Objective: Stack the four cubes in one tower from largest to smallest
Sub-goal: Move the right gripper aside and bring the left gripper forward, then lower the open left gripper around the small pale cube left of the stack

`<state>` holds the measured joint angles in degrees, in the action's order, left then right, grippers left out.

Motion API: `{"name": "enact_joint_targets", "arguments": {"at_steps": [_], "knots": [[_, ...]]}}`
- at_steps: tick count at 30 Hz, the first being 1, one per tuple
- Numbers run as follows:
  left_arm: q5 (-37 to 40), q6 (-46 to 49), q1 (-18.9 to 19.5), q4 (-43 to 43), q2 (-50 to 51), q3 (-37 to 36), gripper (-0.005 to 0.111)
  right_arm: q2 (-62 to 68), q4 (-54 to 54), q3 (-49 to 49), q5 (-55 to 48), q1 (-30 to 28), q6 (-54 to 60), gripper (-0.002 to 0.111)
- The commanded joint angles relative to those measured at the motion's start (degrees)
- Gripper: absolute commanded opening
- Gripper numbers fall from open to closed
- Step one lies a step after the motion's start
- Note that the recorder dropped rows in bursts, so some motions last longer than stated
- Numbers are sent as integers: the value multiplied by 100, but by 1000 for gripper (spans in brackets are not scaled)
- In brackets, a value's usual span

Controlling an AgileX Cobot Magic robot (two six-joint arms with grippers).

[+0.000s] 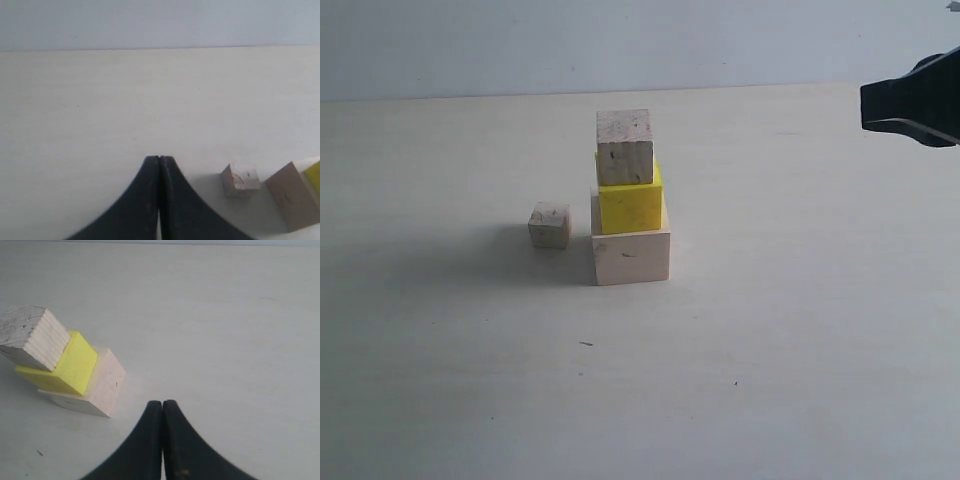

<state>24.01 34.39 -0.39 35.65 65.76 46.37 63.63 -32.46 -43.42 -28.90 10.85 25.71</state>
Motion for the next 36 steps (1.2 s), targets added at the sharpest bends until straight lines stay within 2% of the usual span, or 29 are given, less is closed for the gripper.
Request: {"name": "enact_joint_targets", "arguments": {"at_steps": [1,3,5,8,10,13,16,19,21,23,24,25,26,32,36], "knots": [[882,710,-35,-76,830,750,0,-32,-163,24,14,-18,-19,0],[1844,982,-35,-326,1461,1365,0,-32,-240,24,-67,-18,-19,0],[2871,1838,-45,-385,2135,2069,0,-32,-313,24,-136,-18,-19,0],[3575,3577,-410,-613,2753,2741,0,-32,-359,24,-185,-18,-19,0],[3613,4417,-847,-1116,2970,2979,0,-32,-359,24,-289,-18,-19,0],[3522,5113,-1401,-1760,3187,3144,0,-32,-359,24,-365,-18,-19,0],[3060,5469,-1797,-1974,3343,3161,0,-32,-359,24,-389,-18,-19,0],[2443,5492,-2029,-2005,3484,3161,0,-32,-369,24,-389,-18,-19,0],[1919,5492,-2155,-2007,3647,3161,9,-32,-369,24,-389,-18,-19,0],[1800,5492,-2167,-1993,3776,3161,28,-32,-369,24,-389,-18,-19,0],[1800,5338,-2167,-1993,3834,3161,43,-32,-368,24,-389,-18,-5,0],[1800,5292,-2167,-1993,3847,3161,48,-32,-368,24,-389,-18,-5,0],[1800,5193,-2167,-1967,3860,3161,59,-32,-368,24,-389,-18,-5,0],[1800,5193,-2167,-1672,3873,3161,79,-32,-368,24,-356,-18,19,0],[1878,5193,-2167,-1672,3873,3161,81,-32,-368,24,-367,-18,18,0]]}}
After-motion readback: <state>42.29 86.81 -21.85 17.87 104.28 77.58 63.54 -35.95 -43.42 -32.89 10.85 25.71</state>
